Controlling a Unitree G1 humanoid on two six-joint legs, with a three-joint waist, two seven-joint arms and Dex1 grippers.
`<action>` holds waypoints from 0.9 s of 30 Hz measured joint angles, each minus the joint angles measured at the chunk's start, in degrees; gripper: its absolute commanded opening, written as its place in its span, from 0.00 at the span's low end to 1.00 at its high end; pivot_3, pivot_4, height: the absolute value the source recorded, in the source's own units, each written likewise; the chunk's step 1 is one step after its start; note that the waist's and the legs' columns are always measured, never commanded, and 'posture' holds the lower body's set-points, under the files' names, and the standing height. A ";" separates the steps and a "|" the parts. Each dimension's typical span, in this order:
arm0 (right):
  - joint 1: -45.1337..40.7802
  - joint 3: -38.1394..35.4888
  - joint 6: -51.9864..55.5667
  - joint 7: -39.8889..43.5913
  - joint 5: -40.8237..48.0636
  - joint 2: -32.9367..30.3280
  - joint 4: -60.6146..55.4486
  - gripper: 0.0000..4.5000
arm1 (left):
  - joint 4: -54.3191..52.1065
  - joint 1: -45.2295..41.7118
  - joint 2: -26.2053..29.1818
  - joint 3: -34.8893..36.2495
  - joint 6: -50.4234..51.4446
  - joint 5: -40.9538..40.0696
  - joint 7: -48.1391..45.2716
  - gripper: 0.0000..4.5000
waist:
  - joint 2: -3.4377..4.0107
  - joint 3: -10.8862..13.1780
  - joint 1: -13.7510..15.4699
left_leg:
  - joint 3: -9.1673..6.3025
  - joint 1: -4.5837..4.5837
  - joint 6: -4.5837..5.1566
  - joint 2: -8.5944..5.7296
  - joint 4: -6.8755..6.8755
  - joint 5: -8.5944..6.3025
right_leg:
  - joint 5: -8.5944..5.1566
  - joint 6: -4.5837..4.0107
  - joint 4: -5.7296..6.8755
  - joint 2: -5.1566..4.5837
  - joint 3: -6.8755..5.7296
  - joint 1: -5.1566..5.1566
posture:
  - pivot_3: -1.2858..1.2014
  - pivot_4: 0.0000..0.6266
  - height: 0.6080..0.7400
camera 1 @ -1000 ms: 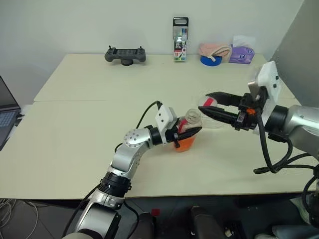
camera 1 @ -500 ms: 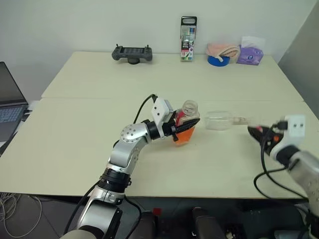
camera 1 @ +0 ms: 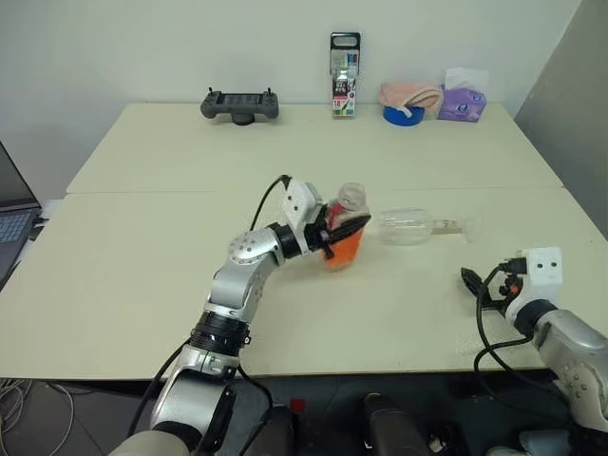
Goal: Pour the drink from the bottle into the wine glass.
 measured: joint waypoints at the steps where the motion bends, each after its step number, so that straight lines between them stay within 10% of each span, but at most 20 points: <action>1: -1.19 0.14 1.16 1.11 0.78 -1.35 -1.55 1.00 | 0.52 -0.41 0.24 0.85 0.00 -0.07 0.55 0.37 | 0.00 0.00 -0.06 | 0.01 0.02 0.00 0.00 0.01 0.00 | 0.00 0.00 0.02 0.00 0.00 0.00 | 0.52 0.24 1.00; 5: -6.08 2.73 5.30 6.57 6.67 -5.00 -8.27 1.00 | 2.07 -1.66 1.57 3.43 -0.33 -0.09 2.48 0.37 | -0.04 -0.01 0.13 | -0.12 0.03 0.00 0.03 0.02 0.00 | 0.00 0.00 0.01 0.04 -0.13 0.07 | 0.52 0.24 1.00; 11: -32.20 31.11 -0.93 10.70 2.09 12.54 -3.56 1.00 | 16.46 -7.10 12.08 15.42 -4.81 2.17 14.18 0.37 | -0.17 0.06 -1.08 | -0.33 0.14 -0.02 0.85 -0.15 -0.01 | 0.24 -0.37 0.08 0.82 -0.46 -0.07 | 0.52 0.24 1.00; 23: -36.05 37.71 -6.71 12.42 -7.89 17.38 5.51 1.00 | 28.97 -7.26 13.91 20.48 -12.16 2.06 15.87 0.37 | -0.30 -0.01 0.47 | -0.14 -1.00 -0.34 0.11 0.14 0.04 | 0.44 -0.42 0.09 -0.01 -0.25 -1.08 | 0.52 0.24 1.00; 27: -35.71 37.58 -6.69 13.16 -8.80 17.08 5.50 1.00 | 30.72 -7.27 13.90 20.62 -14.06 2.10 16.18 0.65 | -0.30 -0.02 0.21 | -0.17 -0.85 -0.35 0.12 0.08 0.06 | 0.46 -0.45 0.29 0.02 -0.26 -1.04 | 0.52 0.24 1.00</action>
